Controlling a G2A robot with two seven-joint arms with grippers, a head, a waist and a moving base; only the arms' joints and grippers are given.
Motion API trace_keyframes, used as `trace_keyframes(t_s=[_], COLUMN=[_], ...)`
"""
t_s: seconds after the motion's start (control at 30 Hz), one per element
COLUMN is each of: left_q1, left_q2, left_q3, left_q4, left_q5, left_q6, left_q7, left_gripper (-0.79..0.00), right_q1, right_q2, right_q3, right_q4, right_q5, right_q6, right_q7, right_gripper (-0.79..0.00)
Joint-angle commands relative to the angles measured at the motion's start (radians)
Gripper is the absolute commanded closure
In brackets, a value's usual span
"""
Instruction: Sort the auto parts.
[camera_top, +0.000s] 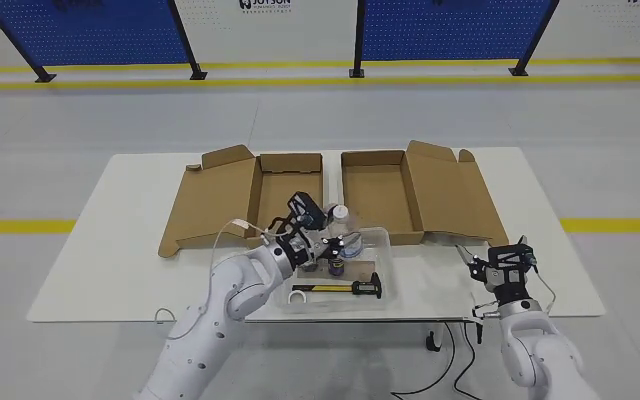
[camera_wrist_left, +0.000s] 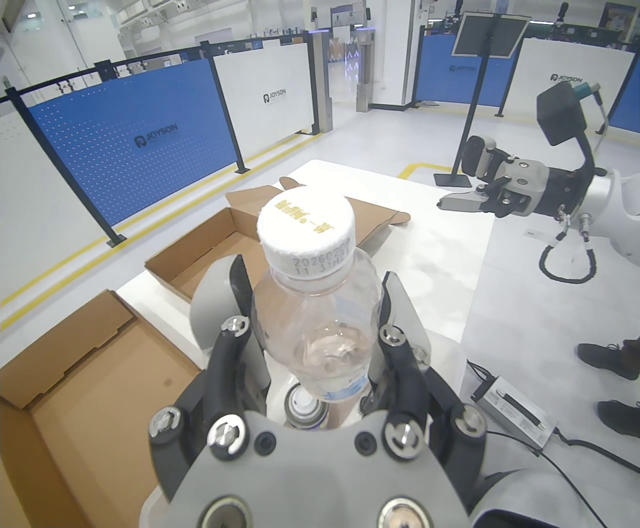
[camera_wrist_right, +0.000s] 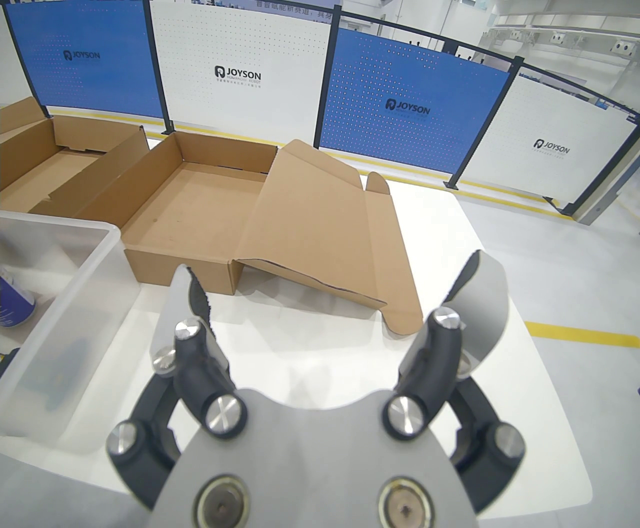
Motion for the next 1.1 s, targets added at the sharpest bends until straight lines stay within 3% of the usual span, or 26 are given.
trace_keyframes(t_s=[0.0,0.17,0.43,0.77,1.07], left_q1=[-0.002,-0.029,-0.103,-0.200,-0.301], left_q2=[0.002,0.004,-0.004,-0.028,-0.056], left_q3=[-0.019,-0.038,-0.031,0.019,0.067], left_q4=[0.002,0.028,0.156,0.393,0.621], left_q5=[0.004,0.103,0.190,0.263,0.280], left_q6=[0.031,0.111,0.239,0.409,0.469], left_q7=[0.009,0.054,0.111,0.167,0.230], left_gripper=[0.000,0.000,0.000,0.000,0.000], right_q1=[0.000,0.000,0.000,0.000,0.000], right_q2=[0.000,0.000,0.000,0.000,0.000], right_q3=[0.000,0.000,0.000,0.000,0.000], right_q4=[0.000,0.000,0.000,0.000,0.000], right_q5=[0.000,0.000,0.000,0.000,0.000], right_q6=[0.000,0.000,0.000,0.000,0.000], right_q7=[0.000,0.000,0.000,0.000,0.000], right_gripper=[-0.785,-0.785,-0.785,-0.785,-0.785])
